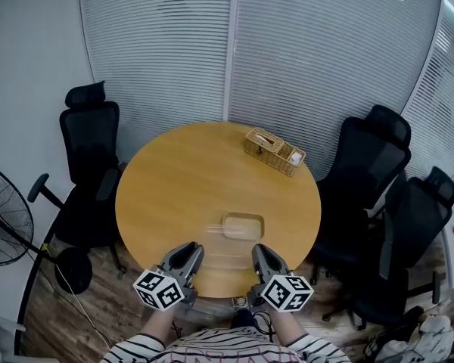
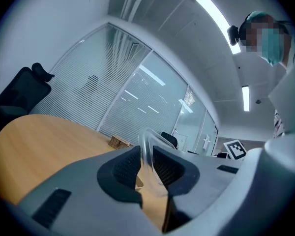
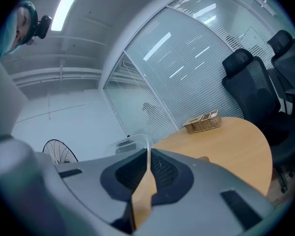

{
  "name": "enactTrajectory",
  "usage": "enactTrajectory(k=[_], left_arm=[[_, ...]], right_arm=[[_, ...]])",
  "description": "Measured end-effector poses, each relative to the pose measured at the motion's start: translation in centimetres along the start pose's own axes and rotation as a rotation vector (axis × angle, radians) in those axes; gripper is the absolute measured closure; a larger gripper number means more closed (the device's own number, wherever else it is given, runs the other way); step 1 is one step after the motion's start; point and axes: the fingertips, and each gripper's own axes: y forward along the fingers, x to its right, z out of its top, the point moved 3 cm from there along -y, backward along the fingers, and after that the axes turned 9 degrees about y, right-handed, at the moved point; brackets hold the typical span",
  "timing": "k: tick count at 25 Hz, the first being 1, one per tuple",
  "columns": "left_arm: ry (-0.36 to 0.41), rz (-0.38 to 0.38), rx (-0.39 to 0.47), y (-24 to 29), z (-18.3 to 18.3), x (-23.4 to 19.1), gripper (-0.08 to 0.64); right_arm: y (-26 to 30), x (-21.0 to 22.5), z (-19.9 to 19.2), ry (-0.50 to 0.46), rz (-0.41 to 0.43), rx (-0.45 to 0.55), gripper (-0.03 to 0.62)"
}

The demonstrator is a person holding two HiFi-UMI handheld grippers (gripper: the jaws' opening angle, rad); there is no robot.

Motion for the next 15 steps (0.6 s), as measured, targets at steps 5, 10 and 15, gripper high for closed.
enactTrajectory(k=[5,10,15], left_arm=[[0.0,-0.004,0.01,-3.2,0.3,0.9,0.469],[0.004,-0.008,0.014,-6.1,0.2,1.4,0.469],[0.004,0.002,0.009,-8.6,-0.3,1.6,0.471]], right_arm=[[-1.9,-2.2,-1.5,-0.009,0.003,0.002,0.549],[-3.3,-3.8,-3.2,-0.021,0.0,-0.003,0.551],[-4.2,-4.8,-5.3,-0.011,-0.004,-0.033,0.552]])
